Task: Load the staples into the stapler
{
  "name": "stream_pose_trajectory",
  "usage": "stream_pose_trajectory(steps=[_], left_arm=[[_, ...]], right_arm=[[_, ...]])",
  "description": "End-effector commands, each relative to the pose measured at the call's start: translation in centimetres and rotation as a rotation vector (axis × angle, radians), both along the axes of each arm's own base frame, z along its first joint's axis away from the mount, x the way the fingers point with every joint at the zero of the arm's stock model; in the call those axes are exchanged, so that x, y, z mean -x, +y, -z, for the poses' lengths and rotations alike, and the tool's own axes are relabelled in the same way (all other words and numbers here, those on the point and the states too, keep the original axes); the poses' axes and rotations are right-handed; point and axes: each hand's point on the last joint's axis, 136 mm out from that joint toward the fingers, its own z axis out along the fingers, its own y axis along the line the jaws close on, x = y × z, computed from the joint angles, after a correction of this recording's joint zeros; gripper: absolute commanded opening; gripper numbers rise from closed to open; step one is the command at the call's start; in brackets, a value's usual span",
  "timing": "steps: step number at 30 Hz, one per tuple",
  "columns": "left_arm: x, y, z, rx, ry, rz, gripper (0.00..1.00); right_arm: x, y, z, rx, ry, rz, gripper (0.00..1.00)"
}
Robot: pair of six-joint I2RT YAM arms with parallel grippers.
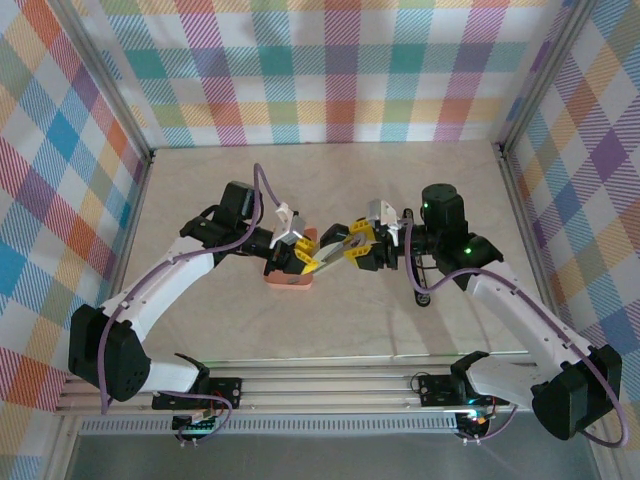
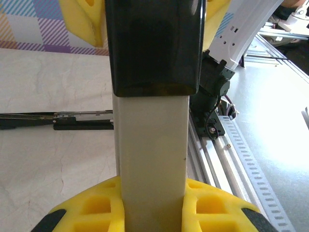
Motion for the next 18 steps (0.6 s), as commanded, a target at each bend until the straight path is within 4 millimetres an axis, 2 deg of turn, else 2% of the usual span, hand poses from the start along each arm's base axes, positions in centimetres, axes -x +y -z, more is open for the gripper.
stream_pose_trajectory(steps=[1, 3, 5, 8, 9, 11, 14, 18], left_arm=[[0.3, -0.3, -2.7, 0.079, -0.055, 0.05, 0.0], [0.2, -0.3, -2.7, 0.074, -0.053, 0.042, 0.0], [0.0, -0.2, -2.6, 0.062, -0.043, 0.032, 0.04], [-0.4, -0.1, -2.4, 0.026, -0.036, 0.004, 0.43], [-0.6, -0.1, -2.3, 0.01, -0.035, -0.009, 0.51], [-0.9, 0.1, -2.2, -0.012, -0.038, -0.037, 0.6], [-1.4, 0.1, -2.2, -0.03, -0.05, -0.061, 0.65], [-1.5, -0.1, -2.3, -0.047, -0.059, -0.06, 0.66]], right_arm=[[0.6, 0.2, -0.1, -0.009, -0.019, -0.038, 0.35], [0.3, 0.2, -0.1, -0.001, -0.028, -0.025, 0.22], [0.1, 0.0, 0.1, 0.013, -0.049, -0.005, 0.16], [-0.5, -0.4, 0.5, 0.049, -0.084, 0.036, 0.1], [-0.5, -0.5, 0.7, 0.068, -0.093, 0.043, 0.09], [-0.7, -0.6, 1.2, 0.108, -0.104, 0.052, 0.06], [-0.6, -0.6, 2.0, 0.159, -0.122, 0.05, 0.05], [-0.4, 0.1, 2.8, 0.199, -0.153, 0.032, 0.05]])
